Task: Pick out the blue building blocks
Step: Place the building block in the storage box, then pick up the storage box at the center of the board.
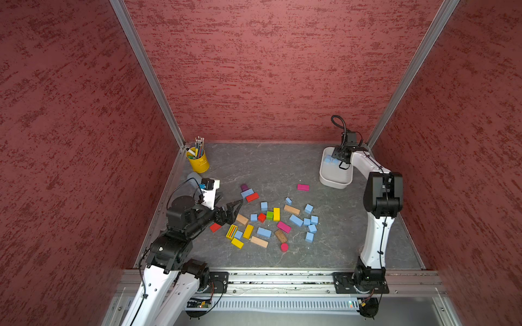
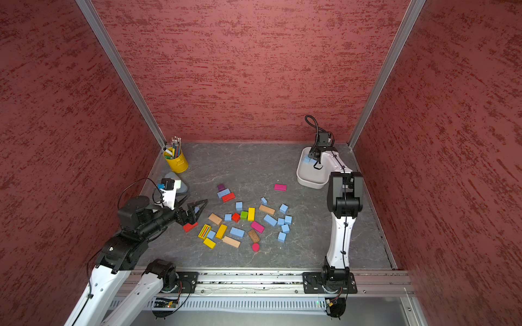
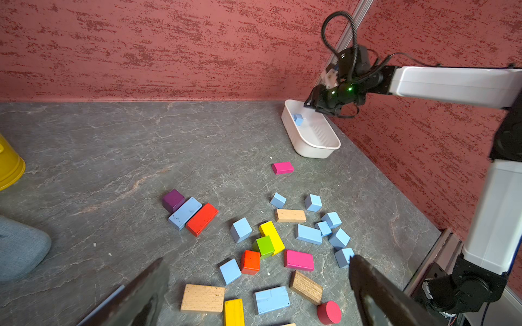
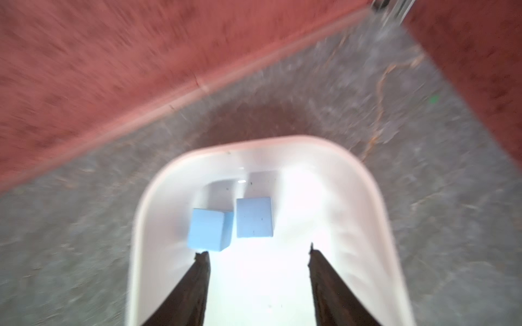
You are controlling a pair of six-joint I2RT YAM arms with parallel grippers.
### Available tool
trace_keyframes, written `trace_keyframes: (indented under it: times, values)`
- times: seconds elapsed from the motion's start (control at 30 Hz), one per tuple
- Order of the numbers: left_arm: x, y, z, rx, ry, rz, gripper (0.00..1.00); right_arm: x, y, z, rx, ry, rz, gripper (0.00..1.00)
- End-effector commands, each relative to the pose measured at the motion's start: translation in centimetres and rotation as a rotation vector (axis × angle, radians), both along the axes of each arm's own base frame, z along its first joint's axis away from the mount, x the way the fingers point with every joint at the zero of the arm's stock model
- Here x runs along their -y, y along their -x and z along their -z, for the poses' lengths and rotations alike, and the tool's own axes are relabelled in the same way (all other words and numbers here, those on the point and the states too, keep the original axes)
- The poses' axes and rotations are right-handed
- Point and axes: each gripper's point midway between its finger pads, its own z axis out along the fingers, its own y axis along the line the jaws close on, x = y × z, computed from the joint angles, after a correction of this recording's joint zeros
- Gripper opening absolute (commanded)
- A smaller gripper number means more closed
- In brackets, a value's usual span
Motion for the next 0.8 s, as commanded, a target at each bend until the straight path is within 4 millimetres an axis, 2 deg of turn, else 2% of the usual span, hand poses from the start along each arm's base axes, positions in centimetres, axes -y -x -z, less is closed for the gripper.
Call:
trace_keyframes:
  times: [0.0, 0.07, 0.2, 0.47, 0.57, 0.77]
  values:
    - [0.1, 0.0, -0.4, 0.020, 0.018, 0.003, 1.00, 1.3, 0.5, -6.1, 0.145, 0.049, 0.037, 0.62]
    - [0.1, 0.0, -0.4, 0.019, 0.018, 0.005, 1.00, 1.9, 1.6, -6.7, 0.147, 0.060, 0.043, 0.65]
    - [0.2, 0.0, -0.5, 0.021, 0.022, 0.010, 1.00, 3.5, 3.2, -6.0, 0.123, 0.064, 0.067, 0.69]
    - [0.1, 0.1, -0.6, 0.026, 0.025, 0.012, 1.00, 6.6, 5.5, -0.7, -0.008, 0.012, 0.069, 0.75]
    - [0.2, 0.1, -0.6, 0.028, 0.026, 0.013, 1.00, 6.7, 5.9, 1.3, -0.047, -0.011, 0.048, 0.74]
    - [0.2, 0.1, -0.7, 0.028, 0.029, 0.017, 1.00, 5.3, 6.2, 4.8, -0.114, -0.069, -0.014, 0.68]
